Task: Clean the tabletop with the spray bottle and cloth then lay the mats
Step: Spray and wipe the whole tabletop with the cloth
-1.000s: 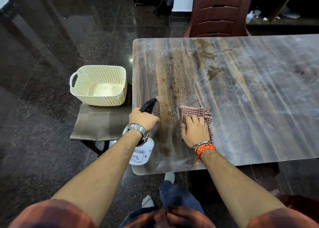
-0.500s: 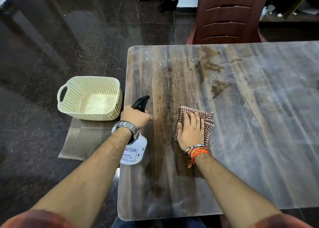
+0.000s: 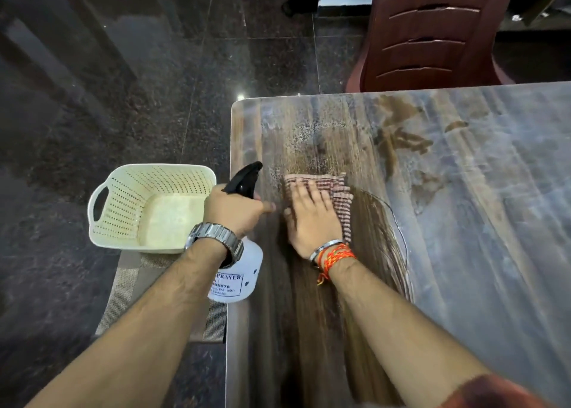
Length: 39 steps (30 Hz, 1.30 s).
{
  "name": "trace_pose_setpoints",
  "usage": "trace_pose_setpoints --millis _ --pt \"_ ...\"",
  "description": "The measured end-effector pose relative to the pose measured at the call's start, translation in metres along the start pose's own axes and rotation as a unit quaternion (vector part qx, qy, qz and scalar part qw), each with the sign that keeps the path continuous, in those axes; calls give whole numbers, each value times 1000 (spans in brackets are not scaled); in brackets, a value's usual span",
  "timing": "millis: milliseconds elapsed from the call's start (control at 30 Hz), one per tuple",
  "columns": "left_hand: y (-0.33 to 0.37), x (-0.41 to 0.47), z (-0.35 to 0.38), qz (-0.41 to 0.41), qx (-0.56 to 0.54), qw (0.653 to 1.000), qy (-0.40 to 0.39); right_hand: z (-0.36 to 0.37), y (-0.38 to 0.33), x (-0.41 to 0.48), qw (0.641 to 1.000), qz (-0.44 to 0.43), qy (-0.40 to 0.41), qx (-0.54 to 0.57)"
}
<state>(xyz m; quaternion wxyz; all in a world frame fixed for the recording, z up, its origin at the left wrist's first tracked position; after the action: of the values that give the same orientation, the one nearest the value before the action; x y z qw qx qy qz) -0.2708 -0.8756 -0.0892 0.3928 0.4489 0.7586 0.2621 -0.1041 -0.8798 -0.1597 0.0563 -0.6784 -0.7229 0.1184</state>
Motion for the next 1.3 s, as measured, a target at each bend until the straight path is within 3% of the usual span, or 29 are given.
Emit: trace_pose_setpoints --millis 167,267,367,500,633,767,833,933,1033,1133,1200,1300 --pt "9 45 -16 -11 12 999 40 13 -67 38 993 -115 -35 -14" --pt "10 65 -18 -22 38 999 18 25 -100 84 980 -178 -68 -55" --pt "10 84 -23 -22 45 999 22 24 -109 140 976 -192 -42 -89" --pt "16 99 -26 -23 31 999 21 2 -65 216 993 -106 -48 -27" --pt "25 106 -31 -27 13 999 26 -36 57 249 999 48 6 -12" --pt "27 105 -32 -30 9 999 28 -65 205 216 963 265 55 -7" --pt "29 102 -30 -25 6 999 32 -66 225 208 943 329 42 5" --pt "35 97 -23 -17 12 1000 23 -54 159 223 966 253 50 1" --pt "40 93 -21 -14 6 999 28 -26 30 239 997 69 22 -26" --pt "40 90 -23 -27 3 999 47 -4 -90 227 990 -114 -58 -53" --pt "45 86 -22 -16 5 999 46 4 -110 220 980 -165 -95 -63" --pt "52 76 -20 -8 24 999 23 -3 -74 228 985 -156 -57 -48"
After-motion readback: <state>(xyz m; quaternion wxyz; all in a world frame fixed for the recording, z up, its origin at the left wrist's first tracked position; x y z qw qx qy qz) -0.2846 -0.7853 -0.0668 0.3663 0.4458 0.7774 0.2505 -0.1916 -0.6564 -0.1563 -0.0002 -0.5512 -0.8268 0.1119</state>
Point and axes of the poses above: each hand's wrist, its own x-axis towards the middle knuckle, its own z-axis out of the palm, y = z × x, the point moved 7 cm from there along x, towards the middle knuckle, and after that the axes turned 5 degrees about z, right-handed, at the moved point
